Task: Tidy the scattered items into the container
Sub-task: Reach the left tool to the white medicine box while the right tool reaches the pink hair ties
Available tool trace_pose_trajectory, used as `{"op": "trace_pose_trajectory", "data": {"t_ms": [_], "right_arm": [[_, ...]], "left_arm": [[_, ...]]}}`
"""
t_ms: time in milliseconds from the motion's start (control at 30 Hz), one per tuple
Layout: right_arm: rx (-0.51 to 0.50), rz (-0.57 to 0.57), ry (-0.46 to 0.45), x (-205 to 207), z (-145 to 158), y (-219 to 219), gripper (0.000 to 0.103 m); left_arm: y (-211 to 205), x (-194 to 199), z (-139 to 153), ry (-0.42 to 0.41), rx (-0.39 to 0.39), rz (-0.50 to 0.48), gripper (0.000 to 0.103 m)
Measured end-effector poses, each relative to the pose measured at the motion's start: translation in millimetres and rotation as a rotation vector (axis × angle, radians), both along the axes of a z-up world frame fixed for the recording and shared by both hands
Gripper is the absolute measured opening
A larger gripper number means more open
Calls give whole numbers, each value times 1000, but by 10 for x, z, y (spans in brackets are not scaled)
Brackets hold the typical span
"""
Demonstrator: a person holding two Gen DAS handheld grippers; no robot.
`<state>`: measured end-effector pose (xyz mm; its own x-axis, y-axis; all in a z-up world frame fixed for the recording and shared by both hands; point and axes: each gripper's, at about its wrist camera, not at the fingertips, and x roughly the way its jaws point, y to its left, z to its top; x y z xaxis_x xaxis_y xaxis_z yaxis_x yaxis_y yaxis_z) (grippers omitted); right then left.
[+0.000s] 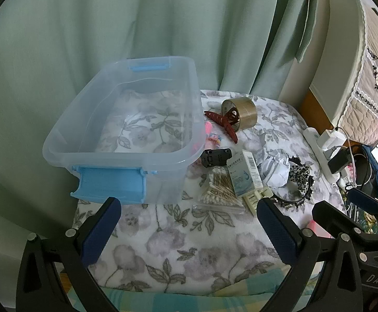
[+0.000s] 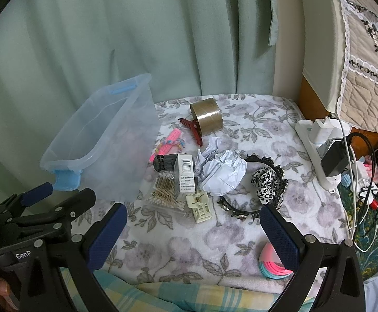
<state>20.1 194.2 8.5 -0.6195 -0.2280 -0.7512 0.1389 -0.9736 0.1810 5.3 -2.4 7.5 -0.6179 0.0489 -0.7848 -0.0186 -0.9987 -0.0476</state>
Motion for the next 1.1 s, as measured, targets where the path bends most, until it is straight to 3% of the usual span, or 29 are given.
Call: {"op": "trace_pose_trajectory", "data": {"t_ms": [333,600,833,1100], "right_arm": [[-36,2,2,32,-11,92,103],[-83,-56,3,147,-68,479,103],[-119,-144,-43,258,-286,910,103],[-195,-292,-201,283,-727,1407,103]], "left_arm": [[58,2,9,11,-18,-24,103],[451,-36,-74,-22,-2,-185,103],[945,-99,-275,-106,-21,-328,103],[1032,-417,-489,-179,-81,-249,103]]}}
